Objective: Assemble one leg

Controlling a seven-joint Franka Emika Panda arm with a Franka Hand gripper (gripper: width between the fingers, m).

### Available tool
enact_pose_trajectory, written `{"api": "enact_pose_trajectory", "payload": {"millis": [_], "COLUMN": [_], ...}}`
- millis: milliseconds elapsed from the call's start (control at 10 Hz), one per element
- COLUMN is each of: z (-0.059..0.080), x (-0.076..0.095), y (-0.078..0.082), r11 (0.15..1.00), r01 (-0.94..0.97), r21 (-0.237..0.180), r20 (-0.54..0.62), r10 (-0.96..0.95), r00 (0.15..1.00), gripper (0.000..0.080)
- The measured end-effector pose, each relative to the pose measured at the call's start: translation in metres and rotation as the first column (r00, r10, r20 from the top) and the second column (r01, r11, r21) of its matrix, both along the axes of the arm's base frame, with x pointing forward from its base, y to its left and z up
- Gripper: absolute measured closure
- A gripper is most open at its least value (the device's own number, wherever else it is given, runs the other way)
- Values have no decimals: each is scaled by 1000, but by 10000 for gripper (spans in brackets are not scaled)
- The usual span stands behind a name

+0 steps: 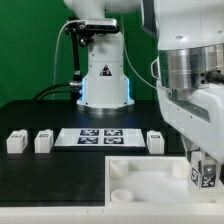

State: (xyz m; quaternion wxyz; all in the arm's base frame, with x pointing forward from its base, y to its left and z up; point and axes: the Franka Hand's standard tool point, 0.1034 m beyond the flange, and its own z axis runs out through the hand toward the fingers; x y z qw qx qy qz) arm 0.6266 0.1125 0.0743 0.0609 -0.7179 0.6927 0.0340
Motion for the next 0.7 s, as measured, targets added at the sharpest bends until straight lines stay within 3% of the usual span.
{"api": "enact_pose_trajectory", "payload": {"millis": [300,700], "z": [3,2], "x": [2,2], "y": [4,1], "r11": [942,920], "r01": [334,393], "r21": [20,11], "r20": [-46,-54], "r10": [-333,-392], "r00": [942,918], "gripper": [500,499]}}
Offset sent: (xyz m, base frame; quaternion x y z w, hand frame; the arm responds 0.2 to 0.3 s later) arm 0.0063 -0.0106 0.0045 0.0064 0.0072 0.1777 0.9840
